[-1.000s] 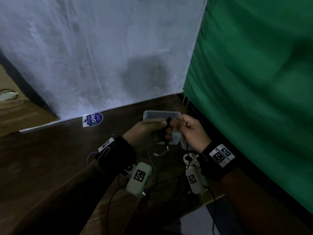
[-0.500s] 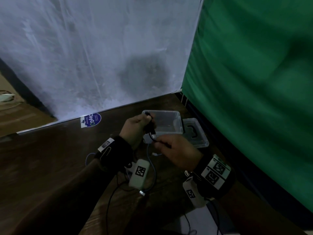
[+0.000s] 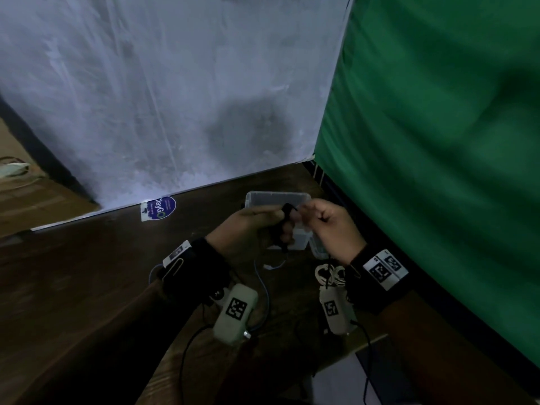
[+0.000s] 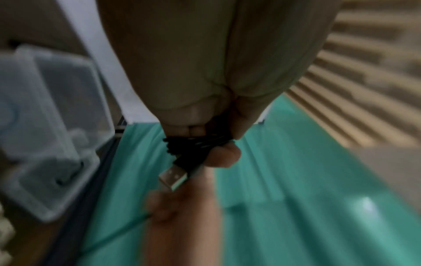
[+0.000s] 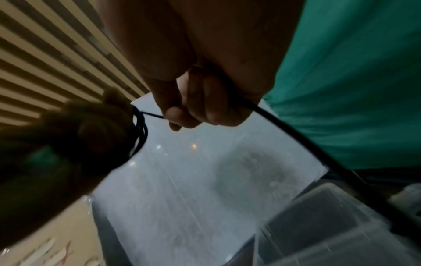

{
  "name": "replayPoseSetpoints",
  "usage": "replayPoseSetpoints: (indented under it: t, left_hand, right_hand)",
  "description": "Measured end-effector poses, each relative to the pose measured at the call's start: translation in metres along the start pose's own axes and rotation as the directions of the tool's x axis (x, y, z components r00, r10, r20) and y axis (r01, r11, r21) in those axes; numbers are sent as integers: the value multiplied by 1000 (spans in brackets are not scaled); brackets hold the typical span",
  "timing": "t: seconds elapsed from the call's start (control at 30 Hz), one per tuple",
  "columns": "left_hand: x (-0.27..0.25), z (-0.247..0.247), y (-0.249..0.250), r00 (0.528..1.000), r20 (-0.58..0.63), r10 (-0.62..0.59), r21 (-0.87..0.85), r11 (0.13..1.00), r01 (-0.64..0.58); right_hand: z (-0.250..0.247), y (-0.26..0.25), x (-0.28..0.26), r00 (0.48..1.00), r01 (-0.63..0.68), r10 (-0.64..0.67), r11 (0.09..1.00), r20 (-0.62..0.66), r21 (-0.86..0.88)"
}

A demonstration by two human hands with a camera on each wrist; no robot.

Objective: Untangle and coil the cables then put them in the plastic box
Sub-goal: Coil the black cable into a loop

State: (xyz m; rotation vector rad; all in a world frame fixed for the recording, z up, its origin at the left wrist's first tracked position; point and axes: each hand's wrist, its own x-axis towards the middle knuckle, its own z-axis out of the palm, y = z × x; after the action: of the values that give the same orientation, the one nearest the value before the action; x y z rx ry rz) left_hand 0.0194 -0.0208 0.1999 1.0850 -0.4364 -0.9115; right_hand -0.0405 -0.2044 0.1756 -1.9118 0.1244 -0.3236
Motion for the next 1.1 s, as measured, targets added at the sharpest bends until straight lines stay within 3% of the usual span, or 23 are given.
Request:
replayPoseSetpoints:
  t: [0.07,0.17,0.27,0.33,0.4,0.43,0.5,0.57,0.6,0.73,0.83,0.97,1.1]
  left_hand:
    - [3,-3,2,998,6,69,-127,990,-67]
    - [13,-16,-2,986,-99,135,-232,960,-155]
    - [20,-32,-12,964,-194,182,-191,957,-219]
    - [21,-37,-19,958,-196,209,-154,958,-241]
    - [23,-39,-24,927,-275,255,-4,964,-267]
    - [23,-39,-23,890,-336,308,164,950,-266]
    - [23,-43,-24,837,-336,432,527,823,-213]
    - [21,-44,-26,888,-222,402,708,693,-137]
    - [20,-43,-27,922,-184,340,725,680,-106]
    - [11,-22,-25,979,-134,152,499,864,-66]
    - [4,-7,-13,995,-91,37,267,964,-12]
    - [-4,-6,0,1000,4,-11,-30,999,11]
    - [-2,-11,1,986,164,22,-296,955,28]
  right_hand:
    - [11,11,-6,998,-58,58,998,22,-24]
    - [29,18,-20,988,-79,89,994,126,-80]
    - [36,12,-29,981,-17,39,993,189,-118]
    - [38,7,-30,976,12,21,988,216,-152]
    - [38,1,-31,963,44,15,976,269,-211]
    - [38,-2,-32,956,69,5,968,295,-243]
    - [36,-14,-36,947,111,-21,958,319,-266]
    - [31,-27,-35,955,116,-36,959,295,-259]
    - [27,-32,-32,963,124,-50,954,263,-272]
    - [4,-31,-11,984,177,-163,947,72,-269]
    - [-2,-20,-2,995,97,-96,992,18,-78]
    - [2,-17,-5,999,2,-6,993,36,118]
    - [16,-10,-13,994,-104,100,991,52,83]
